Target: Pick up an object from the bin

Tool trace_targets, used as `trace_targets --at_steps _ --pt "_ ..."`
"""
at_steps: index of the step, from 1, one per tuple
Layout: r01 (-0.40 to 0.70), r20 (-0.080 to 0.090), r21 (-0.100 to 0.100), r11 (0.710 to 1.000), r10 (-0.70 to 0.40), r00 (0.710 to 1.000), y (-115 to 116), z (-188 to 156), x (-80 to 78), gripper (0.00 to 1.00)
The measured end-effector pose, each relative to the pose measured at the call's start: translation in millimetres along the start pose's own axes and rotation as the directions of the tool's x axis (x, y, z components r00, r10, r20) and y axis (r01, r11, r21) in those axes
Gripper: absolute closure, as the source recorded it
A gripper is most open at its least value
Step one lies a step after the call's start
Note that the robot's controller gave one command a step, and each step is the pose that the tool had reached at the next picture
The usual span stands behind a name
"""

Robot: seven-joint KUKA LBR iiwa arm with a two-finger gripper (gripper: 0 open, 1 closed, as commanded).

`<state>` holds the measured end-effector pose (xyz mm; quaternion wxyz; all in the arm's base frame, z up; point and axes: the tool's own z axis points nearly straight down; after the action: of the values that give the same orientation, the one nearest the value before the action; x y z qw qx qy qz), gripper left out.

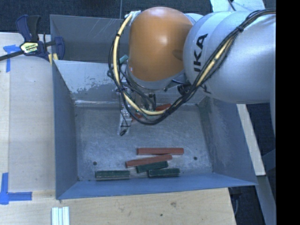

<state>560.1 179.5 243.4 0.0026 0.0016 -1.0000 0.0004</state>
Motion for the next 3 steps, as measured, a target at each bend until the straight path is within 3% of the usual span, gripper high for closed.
trace_targets --at_steps 1,2,3 --pt "-0.057 0.004 0.003 0.998 0.057 0.998 -91 14 26.3 0.0" --pt "-0.068 -0.002 0.002 0.998 0.068 0.998 -136 112 53.9 0.0" --pt "-0.1 0.001 -0.002 0.995 0.1 0.995 -158 177 28.4 0.0"
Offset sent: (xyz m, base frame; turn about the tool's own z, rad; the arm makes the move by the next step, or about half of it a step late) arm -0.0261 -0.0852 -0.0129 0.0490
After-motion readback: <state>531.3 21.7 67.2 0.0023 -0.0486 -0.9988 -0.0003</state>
